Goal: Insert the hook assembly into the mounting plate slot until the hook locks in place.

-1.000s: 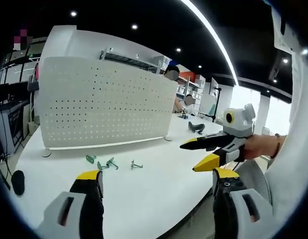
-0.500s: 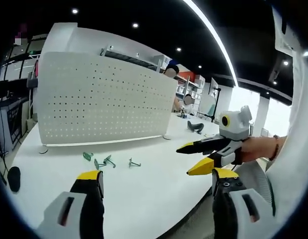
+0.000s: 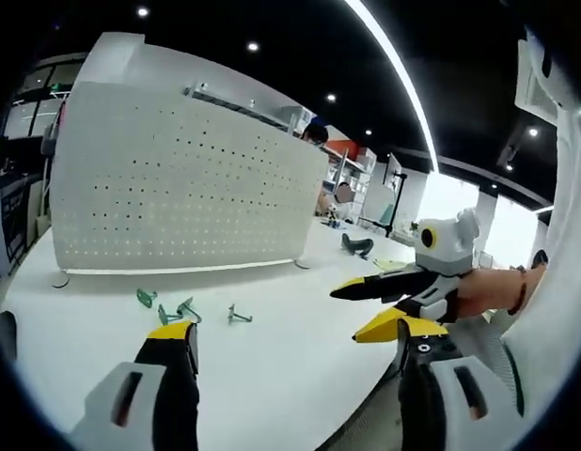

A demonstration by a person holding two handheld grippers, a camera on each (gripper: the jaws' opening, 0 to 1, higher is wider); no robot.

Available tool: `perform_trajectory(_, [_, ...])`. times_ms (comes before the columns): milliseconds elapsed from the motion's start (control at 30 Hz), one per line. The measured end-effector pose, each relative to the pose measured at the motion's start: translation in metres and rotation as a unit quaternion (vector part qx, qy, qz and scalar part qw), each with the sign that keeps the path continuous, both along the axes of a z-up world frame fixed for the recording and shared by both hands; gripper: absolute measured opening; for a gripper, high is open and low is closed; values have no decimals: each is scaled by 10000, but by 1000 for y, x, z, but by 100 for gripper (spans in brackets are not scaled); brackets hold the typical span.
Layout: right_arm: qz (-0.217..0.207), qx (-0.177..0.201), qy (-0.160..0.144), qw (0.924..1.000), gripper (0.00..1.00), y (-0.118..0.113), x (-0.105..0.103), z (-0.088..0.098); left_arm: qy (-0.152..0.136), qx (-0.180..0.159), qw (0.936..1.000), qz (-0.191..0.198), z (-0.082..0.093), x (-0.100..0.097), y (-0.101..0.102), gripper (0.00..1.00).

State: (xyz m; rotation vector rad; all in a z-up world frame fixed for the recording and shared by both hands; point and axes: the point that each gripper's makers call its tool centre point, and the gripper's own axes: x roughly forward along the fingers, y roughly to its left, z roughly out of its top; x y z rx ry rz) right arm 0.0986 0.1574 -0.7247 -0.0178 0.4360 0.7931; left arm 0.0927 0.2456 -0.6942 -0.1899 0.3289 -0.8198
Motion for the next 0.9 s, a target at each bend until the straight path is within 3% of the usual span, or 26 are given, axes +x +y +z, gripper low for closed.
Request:
perform_trajectory(700, [-150,-87,117,9998,63,-4,-4,0,208,-23,9998,-41,-10,31,-7,82])
perform_trajectory(900, [-185,-57,139,9997,63,-4,-4,1,219,205,9995,-65,-18,35,-9,78])
